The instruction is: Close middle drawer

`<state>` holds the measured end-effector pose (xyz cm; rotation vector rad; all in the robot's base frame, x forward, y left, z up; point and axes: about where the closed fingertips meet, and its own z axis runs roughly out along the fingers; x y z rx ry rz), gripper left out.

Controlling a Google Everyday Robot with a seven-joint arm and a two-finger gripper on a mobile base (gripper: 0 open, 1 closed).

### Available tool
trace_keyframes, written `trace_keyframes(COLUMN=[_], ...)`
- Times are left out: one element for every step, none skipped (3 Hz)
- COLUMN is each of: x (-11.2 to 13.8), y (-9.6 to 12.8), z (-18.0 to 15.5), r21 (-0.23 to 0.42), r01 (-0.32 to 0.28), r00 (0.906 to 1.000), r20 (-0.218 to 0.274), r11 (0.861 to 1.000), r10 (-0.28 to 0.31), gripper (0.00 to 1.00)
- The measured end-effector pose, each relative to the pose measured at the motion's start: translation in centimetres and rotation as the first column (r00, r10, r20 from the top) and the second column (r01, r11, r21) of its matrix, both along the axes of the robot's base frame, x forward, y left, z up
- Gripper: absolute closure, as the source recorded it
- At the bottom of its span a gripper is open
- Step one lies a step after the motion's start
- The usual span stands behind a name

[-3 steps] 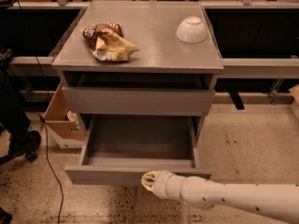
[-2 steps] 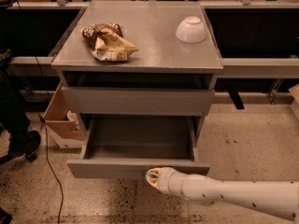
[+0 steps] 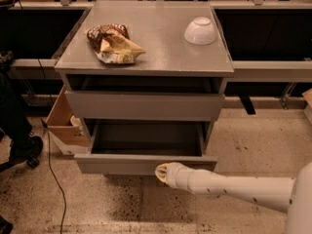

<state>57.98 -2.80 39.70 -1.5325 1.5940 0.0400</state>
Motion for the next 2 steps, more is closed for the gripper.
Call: trace_keyframes(x=[1.0,2.5], y=[-0.2,-0.1], z=[0.2,0.3], r21=[-0.005,-0.006], r01=[0.005,0.000], r00=[0.9999,0.9994], r20=[0.016,0.035], r11=[1.000,1.000], r10=[-0.005,0.000], gripper=[1.00,1.00])
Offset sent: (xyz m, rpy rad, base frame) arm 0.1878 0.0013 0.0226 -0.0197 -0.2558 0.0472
